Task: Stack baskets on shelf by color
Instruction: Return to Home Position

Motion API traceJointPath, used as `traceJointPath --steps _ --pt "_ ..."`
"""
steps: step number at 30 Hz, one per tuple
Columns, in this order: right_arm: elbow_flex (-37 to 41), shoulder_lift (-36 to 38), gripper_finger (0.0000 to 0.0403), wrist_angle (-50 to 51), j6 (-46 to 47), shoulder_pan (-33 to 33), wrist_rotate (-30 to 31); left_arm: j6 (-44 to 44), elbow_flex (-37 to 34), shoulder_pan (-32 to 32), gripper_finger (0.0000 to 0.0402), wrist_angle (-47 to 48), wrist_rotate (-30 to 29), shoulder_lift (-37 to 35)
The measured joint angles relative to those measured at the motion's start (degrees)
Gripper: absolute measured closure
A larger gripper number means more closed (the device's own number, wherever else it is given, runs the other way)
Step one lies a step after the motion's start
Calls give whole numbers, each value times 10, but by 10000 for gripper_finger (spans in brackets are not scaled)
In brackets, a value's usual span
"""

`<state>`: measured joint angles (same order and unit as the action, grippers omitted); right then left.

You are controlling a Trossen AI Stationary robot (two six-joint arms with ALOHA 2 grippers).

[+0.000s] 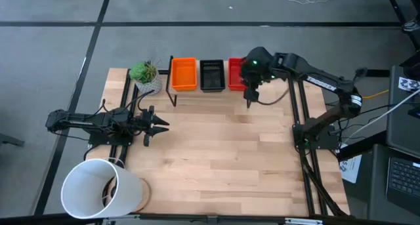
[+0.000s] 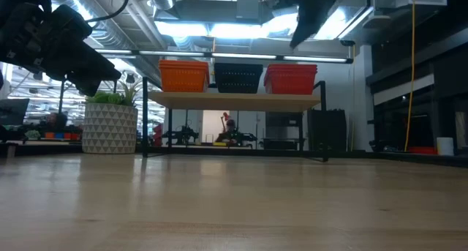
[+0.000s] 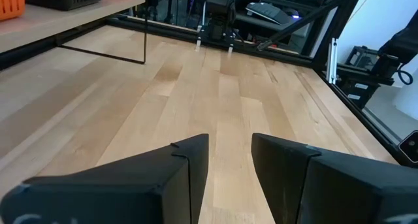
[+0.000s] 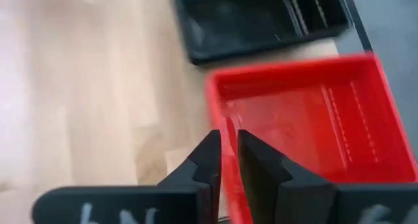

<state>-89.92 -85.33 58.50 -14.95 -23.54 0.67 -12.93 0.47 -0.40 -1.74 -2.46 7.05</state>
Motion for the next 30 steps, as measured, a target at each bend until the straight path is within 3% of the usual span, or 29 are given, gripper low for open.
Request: traceJointPath --steps 4,11,17,22,27,30 --pt "60 65 350 -30 8 34 -24 0 0 0 292 0 0 0" --pt "332 246 350 -253 123 106 -23 0 0 0 292 0 0 0" --pt "544 463 350 -295 243 172 37 0 0 0 292 0 0 0" --pt "691 677 350 -370 254 211 58 0 0 0 292 0 0 0" --pt "786 839 350 -417 250 223 63 0 0 0 292 0 0 0" --pt "807 851 350 -451 234 224 77 0 0 0 292 -1 0 0"
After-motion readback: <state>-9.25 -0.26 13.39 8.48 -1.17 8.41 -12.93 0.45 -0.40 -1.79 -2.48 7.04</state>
